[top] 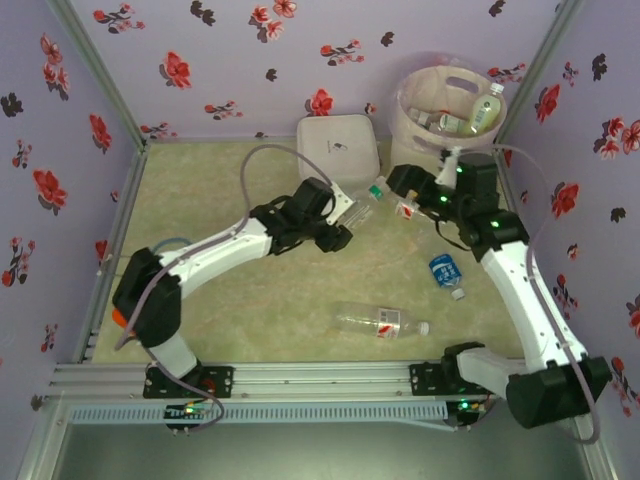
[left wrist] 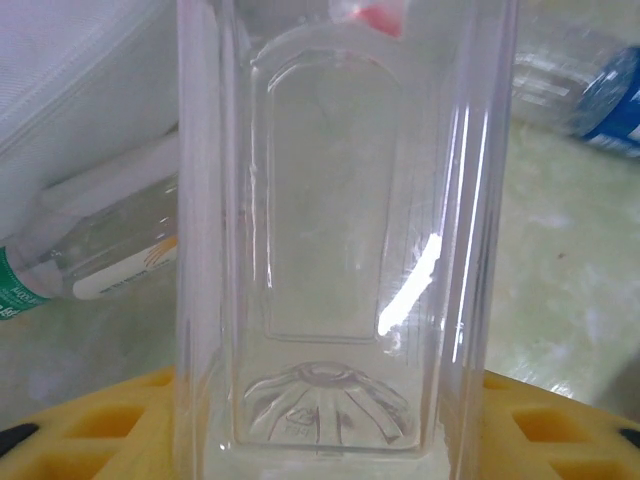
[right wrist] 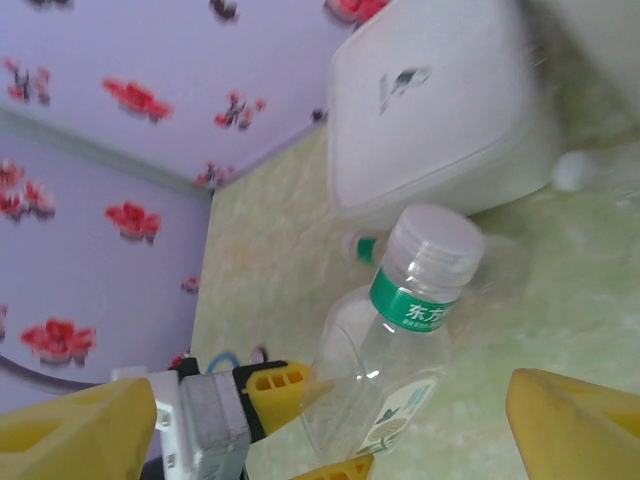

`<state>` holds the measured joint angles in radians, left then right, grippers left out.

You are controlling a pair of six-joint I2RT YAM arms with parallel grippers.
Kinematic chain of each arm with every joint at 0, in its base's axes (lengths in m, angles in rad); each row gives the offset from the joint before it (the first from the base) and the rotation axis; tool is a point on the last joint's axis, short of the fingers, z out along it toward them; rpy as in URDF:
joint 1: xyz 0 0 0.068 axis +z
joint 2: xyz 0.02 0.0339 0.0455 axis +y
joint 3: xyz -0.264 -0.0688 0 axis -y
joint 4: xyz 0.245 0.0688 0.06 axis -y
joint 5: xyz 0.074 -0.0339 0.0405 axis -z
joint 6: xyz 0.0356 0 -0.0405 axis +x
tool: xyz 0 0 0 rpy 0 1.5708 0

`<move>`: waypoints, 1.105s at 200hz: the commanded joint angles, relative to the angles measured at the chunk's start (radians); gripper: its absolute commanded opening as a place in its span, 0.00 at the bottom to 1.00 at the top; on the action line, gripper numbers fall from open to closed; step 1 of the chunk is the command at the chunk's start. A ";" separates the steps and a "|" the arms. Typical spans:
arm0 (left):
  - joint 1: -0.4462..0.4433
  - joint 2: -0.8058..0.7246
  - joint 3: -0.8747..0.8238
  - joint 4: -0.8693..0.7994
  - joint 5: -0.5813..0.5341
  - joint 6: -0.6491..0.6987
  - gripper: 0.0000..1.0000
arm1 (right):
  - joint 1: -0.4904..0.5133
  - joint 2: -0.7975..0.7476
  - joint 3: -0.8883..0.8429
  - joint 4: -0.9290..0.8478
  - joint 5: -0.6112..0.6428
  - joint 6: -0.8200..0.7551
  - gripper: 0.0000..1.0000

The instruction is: Put the plastic bottles in the bin

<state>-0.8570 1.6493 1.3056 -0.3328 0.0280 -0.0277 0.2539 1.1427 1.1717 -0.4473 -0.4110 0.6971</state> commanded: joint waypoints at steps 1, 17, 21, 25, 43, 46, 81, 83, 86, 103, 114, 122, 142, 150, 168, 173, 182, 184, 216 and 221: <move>0.020 -0.074 -0.100 0.158 0.050 -0.063 0.28 | 0.075 0.060 0.036 0.002 0.047 -0.020 0.89; 0.031 -0.109 -0.157 0.203 0.075 -0.070 0.28 | 0.113 0.118 0.027 0.067 0.038 0.004 0.88; 0.034 -0.115 -0.168 0.210 0.079 -0.073 0.28 | 0.119 0.132 0.028 0.075 0.041 0.005 0.88; 0.036 -0.121 -0.176 0.214 0.083 -0.076 0.28 | 0.127 0.148 0.031 0.082 0.045 0.002 0.88; 0.043 -0.141 -0.199 0.223 0.117 -0.087 0.28 | 0.140 0.212 0.031 0.135 0.055 -0.001 0.90; 0.044 -0.144 -0.203 0.228 0.122 -0.088 0.28 | 0.140 0.223 0.029 0.149 0.051 0.000 0.90; 0.044 -0.160 -0.225 0.243 0.150 -0.092 0.29 | 0.142 0.306 0.004 0.305 0.029 0.053 0.85; 0.045 -0.159 -0.226 0.242 0.150 -0.091 0.28 | 0.141 0.309 0.004 0.310 0.032 0.054 0.84; 0.045 -0.159 -0.226 0.243 0.150 -0.092 0.29 | 0.141 0.312 0.002 0.317 0.035 0.056 0.82; 0.046 -0.156 -0.232 0.245 0.150 -0.089 0.29 | 0.142 0.317 -0.006 0.336 0.054 0.048 0.70; 0.048 -0.152 -0.235 0.253 0.150 -0.090 0.30 | 0.142 0.315 -0.004 0.323 0.064 0.037 0.62; 0.049 -0.145 -0.236 0.257 0.150 -0.091 0.31 | 0.142 0.313 -0.003 0.312 0.069 0.034 0.57; 0.055 -0.134 -0.230 0.261 0.144 -0.100 0.41 | 0.143 0.286 -0.011 0.302 0.091 0.035 0.42; 0.056 -0.132 -0.227 0.263 0.141 -0.103 0.47 | 0.141 0.269 -0.016 0.298 0.108 0.032 0.38; 0.056 -0.124 -0.222 0.263 0.128 -0.098 0.70 | 0.135 0.235 0.003 0.263 0.144 0.007 0.30; 0.056 -0.119 -0.220 0.261 0.122 -0.095 0.77 | 0.132 0.228 0.016 0.246 0.156 -0.004 0.29; 0.055 -0.115 -0.216 0.254 0.115 -0.094 0.90 | 0.121 0.216 0.047 0.216 0.177 -0.030 0.26; 0.055 -0.114 -0.214 0.253 0.114 -0.093 0.93 | 0.117 0.214 0.054 0.208 0.181 -0.037 0.26; 0.057 -0.114 -0.219 0.241 0.101 -0.095 1.00 | 0.060 0.164 0.246 0.080 0.340 -0.198 0.13; 0.056 -0.116 -0.222 0.241 0.098 -0.097 1.00 | 0.049 0.160 0.276 0.066 0.380 -0.229 0.10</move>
<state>-0.8047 1.5253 1.0790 -0.0891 0.1493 -0.1249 0.3481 1.3716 1.2888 -0.3038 -0.2108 0.6304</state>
